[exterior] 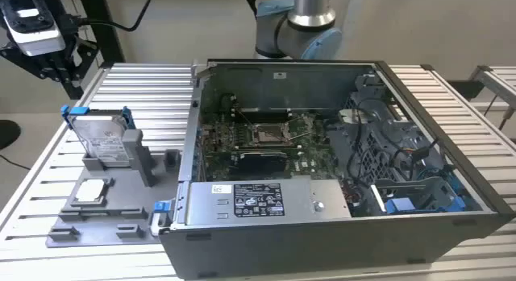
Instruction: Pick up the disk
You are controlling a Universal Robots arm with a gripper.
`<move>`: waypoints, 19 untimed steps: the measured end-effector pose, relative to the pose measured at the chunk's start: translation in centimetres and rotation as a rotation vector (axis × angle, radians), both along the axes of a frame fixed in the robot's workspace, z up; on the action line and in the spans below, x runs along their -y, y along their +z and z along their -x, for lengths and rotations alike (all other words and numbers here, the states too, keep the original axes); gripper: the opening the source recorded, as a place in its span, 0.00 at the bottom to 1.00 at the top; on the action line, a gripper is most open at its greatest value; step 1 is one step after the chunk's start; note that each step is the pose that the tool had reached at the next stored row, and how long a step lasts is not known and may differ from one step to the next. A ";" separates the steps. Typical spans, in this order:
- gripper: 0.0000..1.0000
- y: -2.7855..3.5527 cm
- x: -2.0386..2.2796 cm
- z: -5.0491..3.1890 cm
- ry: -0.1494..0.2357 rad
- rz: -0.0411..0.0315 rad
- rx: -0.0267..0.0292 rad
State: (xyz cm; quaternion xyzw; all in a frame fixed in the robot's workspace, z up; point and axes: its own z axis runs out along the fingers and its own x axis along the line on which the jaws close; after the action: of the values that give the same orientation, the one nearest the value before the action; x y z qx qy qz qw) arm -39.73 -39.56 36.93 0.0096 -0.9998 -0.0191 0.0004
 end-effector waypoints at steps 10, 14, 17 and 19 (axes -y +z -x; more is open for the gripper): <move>0.00 0.00 0.00 0.00 0.005 0.0000 -0.0001; 0.00 0.01 0.00 0.02 0.047 0.0001 -0.0001; 0.00 -0.01 0.00 0.08 0.088 0.0000 0.0003; 0.00 0.00 0.00 0.12 0.118 0.0001 0.0000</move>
State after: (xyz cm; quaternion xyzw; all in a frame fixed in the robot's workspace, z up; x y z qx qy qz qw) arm -39.85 -39.56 36.93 0.0687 -0.9975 -0.0190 0.0016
